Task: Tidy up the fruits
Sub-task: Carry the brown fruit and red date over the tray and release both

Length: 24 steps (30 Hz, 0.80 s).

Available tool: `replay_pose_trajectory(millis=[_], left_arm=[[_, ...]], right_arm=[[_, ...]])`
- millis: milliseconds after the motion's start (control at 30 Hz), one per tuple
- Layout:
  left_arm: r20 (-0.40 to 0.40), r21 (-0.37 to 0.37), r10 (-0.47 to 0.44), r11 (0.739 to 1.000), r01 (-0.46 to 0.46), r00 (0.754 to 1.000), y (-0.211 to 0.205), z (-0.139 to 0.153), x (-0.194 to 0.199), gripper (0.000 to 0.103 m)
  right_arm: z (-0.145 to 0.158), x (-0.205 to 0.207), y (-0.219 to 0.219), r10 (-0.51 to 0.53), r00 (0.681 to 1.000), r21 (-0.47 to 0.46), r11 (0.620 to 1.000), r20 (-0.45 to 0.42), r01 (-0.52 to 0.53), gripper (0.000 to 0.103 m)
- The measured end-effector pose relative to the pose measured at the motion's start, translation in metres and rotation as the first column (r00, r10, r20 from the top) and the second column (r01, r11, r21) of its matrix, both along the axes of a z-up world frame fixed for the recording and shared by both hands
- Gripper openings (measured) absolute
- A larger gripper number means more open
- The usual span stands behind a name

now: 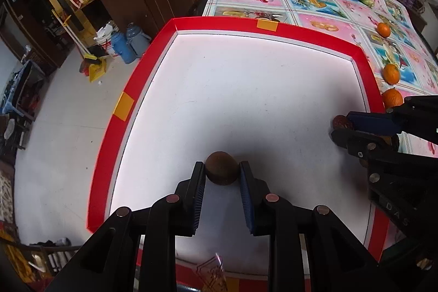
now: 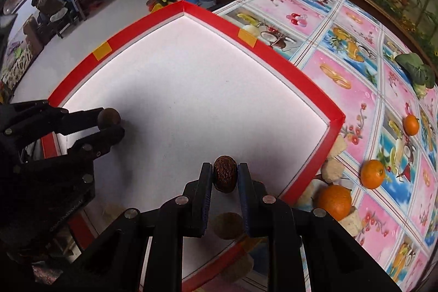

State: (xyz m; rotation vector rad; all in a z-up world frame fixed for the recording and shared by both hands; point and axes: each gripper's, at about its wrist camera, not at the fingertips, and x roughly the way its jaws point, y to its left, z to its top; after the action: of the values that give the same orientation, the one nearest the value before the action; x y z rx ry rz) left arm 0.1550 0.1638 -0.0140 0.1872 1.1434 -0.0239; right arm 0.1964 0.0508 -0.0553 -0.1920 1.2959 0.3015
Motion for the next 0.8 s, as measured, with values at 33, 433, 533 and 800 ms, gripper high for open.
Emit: replay_pose_trajectory(millis=[33,433,533,800], left_arm=[[0.004,-0.002,-0.002,1.000,0.002,1.000,-0.002,0.001,-0.002,0.031],[0.186,-0.092,-0.001,0.996,0.018,0.983,-0.048,0.049,-0.057,0.087],[0.203,-0.070,-0.039,0.996,0.054,0.978,-0.075,0.053,-0.068,0.087],[0.168,-0.090,-0.127,0.986,0.143,0.978,-0.120,0.047,-0.099,0.087]], right_arm=[[0.000,-0.001,0.001,0.006,1.000,0.002,1.000,-0.002,-0.006,0.020],[0.050,-0.047,-0.064,-0.109,0.982,0.104,0.990,0.157,0.093,0.065],[0.059,-0.065,-0.103,-0.203,0.965,0.159,0.971,0.168,0.177,0.071],[0.046,-0.121,-0.175,-0.379,0.918,0.197,0.915,0.118,0.352,0.073]])
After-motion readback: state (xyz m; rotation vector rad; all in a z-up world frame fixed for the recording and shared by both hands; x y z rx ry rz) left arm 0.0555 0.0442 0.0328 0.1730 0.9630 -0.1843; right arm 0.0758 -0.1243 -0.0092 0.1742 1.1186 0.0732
